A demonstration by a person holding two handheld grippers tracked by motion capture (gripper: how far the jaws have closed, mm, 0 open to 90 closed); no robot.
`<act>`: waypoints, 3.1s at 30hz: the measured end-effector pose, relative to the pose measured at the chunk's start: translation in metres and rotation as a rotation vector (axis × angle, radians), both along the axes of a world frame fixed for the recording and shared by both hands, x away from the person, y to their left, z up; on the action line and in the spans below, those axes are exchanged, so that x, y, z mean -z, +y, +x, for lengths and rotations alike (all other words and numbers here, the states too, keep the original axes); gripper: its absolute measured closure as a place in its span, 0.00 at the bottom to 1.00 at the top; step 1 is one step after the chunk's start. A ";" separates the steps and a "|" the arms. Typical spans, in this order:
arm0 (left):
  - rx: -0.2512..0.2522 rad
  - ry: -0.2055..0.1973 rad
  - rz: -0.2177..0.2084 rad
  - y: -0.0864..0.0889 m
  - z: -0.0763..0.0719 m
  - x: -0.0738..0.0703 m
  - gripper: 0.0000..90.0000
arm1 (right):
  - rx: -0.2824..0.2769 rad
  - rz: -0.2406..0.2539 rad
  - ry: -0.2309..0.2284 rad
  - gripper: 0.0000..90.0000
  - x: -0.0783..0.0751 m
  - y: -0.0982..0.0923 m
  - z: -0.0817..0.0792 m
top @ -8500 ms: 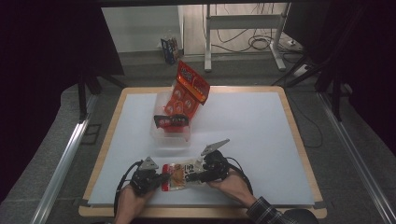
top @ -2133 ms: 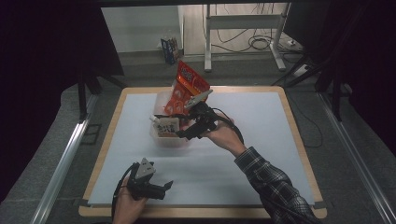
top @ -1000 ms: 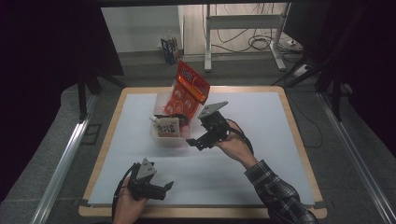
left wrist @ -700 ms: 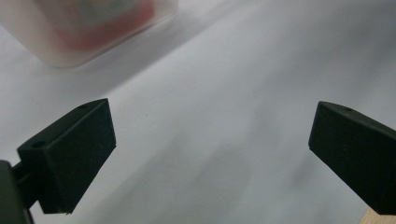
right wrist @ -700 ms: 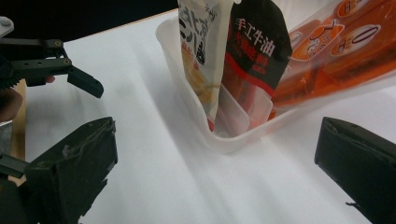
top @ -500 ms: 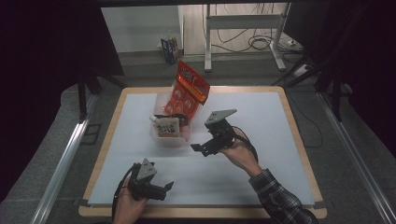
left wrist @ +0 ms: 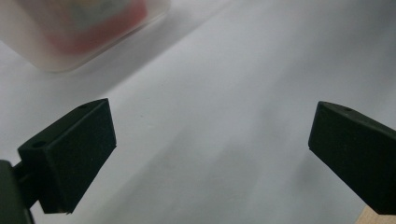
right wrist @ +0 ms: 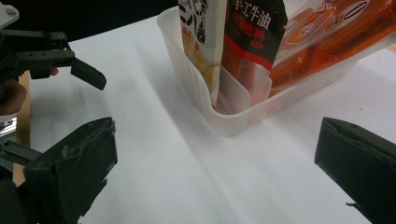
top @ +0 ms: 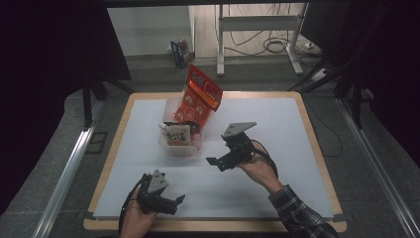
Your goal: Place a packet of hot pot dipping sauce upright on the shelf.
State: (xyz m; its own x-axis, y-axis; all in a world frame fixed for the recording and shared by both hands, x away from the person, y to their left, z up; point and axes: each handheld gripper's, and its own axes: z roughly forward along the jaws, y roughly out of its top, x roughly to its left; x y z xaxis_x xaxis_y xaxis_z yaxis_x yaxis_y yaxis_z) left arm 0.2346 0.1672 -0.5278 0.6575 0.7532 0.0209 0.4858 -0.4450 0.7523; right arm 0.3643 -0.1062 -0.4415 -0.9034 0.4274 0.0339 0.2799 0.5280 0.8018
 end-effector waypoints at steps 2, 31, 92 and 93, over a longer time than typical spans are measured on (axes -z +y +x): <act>0.003 0.011 -0.005 0.000 0.000 -0.001 0.01 | -0.002 0.000 -0.005 0.00 -0.001 -0.001 -0.002; -0.008 0.023 -0.036 0.008 0.001 -0.004 0.02 | -0.001 -0.024 -0.002 0.00 0.008 -0.015 -0.026; 0.007 -0.016 0.027 0.004 0.000 0.001 0.00 | 0.281 -0.053 -0.007 0.00 0.040 -0.141 -0.067; 0.008 -0.016 0.029 0.004 0.000 0.001 0.00 | 0.285 -0.055 -0.007 0.00 0.041 -0.143 -0.068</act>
State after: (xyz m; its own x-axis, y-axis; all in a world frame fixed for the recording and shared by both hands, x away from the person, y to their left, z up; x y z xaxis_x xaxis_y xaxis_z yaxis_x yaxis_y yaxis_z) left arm 0.2344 0.1708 -0.5287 0.6629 0.7469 0.0529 0.4702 -0.4702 0.7469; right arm 0.2966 -0.2489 -0.4821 -0.7470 0.6648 -0.0022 0.4177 0.4719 0.7764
